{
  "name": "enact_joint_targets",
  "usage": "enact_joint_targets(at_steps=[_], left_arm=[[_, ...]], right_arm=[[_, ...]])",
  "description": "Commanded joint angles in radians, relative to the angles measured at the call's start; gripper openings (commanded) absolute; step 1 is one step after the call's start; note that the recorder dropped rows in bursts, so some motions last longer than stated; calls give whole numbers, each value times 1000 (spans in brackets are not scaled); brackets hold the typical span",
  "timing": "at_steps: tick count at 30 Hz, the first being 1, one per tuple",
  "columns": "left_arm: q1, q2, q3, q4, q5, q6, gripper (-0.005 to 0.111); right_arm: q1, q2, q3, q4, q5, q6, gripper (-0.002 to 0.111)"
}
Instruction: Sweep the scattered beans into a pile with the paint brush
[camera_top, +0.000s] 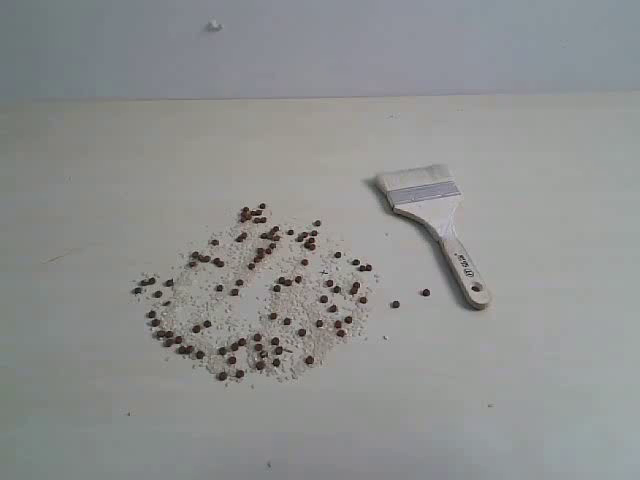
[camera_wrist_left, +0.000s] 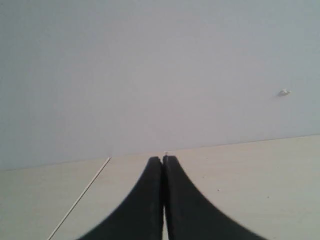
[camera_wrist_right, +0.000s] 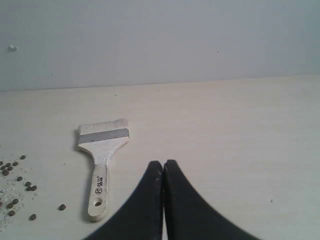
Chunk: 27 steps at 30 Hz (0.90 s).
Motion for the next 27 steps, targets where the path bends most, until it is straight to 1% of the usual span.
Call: enact_joint_targets(at_steps=[1,5,10,17,19,22,24,27], left_arm=[[1,-7,1,-2,1,-1,0],[1,-7,1,-2,1,-1,0],[1,-7,1,-2,1,-1,0],[1,-7,1,-2,1,-1,0],[1,-7,1,-2,1,-1,0],[1,-7,1,-2,1,-1,0],[1,-7,1,-2,1,-1,0],[1,-7,1,-2,1,-1,0]], right_arm=[[-1,-6,5,-17,-34,-19,0],[-1,-6,5,54,-189,-29,0],[-1,-6,5,42,-443,-47,0],[-1,-6,5,103,-719,153,0],[-1,-6,5,125,-737,175,0],[-1,-6,-44,112,-739,198,0],[-1,2,-89,43,-739,198,0],[-1,72,-168,-60,-716,200,0]])
